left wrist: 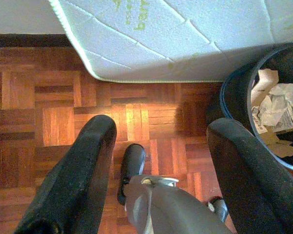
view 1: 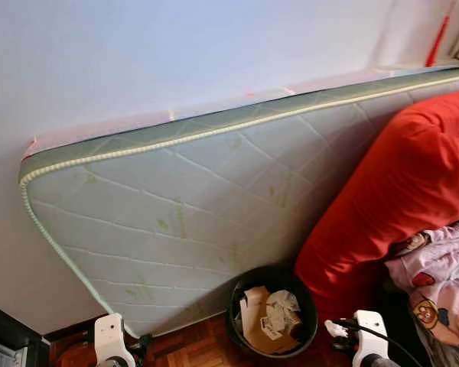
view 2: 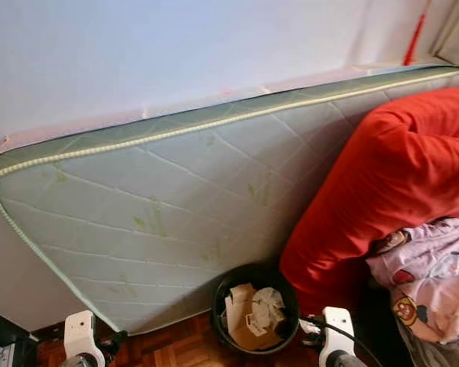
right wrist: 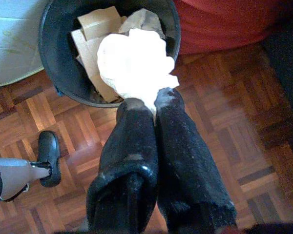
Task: Clean up the room
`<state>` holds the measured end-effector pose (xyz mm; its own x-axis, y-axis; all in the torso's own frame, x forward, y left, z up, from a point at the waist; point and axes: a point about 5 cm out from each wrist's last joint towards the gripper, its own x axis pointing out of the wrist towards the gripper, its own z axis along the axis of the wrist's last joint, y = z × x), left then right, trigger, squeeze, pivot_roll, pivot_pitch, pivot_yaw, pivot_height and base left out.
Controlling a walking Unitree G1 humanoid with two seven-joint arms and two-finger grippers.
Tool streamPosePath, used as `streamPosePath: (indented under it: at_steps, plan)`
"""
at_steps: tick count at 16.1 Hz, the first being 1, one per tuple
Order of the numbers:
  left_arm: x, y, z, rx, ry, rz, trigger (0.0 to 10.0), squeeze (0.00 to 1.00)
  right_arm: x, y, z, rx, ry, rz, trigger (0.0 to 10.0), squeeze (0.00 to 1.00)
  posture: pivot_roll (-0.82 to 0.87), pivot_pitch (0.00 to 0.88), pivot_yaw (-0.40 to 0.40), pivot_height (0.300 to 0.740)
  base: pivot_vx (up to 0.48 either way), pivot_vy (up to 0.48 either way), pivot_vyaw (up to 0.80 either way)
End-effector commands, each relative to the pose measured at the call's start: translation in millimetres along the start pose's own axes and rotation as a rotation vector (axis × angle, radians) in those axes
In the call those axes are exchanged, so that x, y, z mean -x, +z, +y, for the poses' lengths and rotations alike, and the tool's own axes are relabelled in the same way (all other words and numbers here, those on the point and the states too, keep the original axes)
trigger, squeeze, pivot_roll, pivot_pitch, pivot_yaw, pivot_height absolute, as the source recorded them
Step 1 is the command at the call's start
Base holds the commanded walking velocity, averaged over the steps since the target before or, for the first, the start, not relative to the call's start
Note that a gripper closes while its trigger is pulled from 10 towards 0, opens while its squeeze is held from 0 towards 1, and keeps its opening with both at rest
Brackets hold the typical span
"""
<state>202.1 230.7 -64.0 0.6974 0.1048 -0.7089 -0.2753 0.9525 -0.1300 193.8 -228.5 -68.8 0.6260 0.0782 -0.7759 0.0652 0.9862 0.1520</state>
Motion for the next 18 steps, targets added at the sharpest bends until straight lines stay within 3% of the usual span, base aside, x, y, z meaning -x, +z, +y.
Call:
streamPosePath:
  at_steps: [1, 4, 8, 10, 14, 18]
  plan:
    - [-1.5, -0.4, -7.3, -0.005, -0.014, 0.007, 10.0, 0.00, 2.2, -1.1, -5.2, 0.015, -0.009, -0.001, 10.0, 0.00, 0.06, 0.000, -0.028, 0.740, 0.000, 0.000, 0.00]
    - [-2.1, -1.2, -11.4, -0.003, -0.019, 0.010, 10.0, 0.00, 3.6, -2.0, -9.4, -0.019, -0.041, -0.014, 10.0, 0.00, 0.07, 0.000, -0.037, 0.740, 0.000, 0.000, 0.27]
    - [8.2, -14.3, 19.0, 0.004, 0.018, 0.033, 10.0, 0.00, 3.6, -0.8, -9.8, -0.025, -0.040, -0.020, 10.0, 0.00, 0.05, 0.000, -0.039, 0.740, 0.000, 0.000, 0.80]
    - [12.1, -19.6, 26.9, 0.011, 0.025, 0.038, 10.0, 0.00, 4.1, -1.8, -11.0, -0.036, -0.045, -0.019, 10.0, 0.00, 0.05, 0.000, -0.044, 0.740, 0.000, 0.000, 0.71]
    - [15.7, -27.7, 29.9, -0.001, 0.023, 0.052, 10.0, 0.00, 5.2, -9.3, -11.2, -0.103, -0.072, -0.022, 10.0, 0.00, 0.04, 0.000, -0.031, 0.740, 0.000, 0.000, 0.00]
    - [10.8, -33.0, 7.1, -0.022, 0.004, 0.076, 10.0, 0.00, 7.2, -14.9, -13.3, -0.091, -0.081, -0.014, 10.0, 0.00, 0.04, 0.000, -0.017, 0.740, 0.000, 0.000, 0.00]
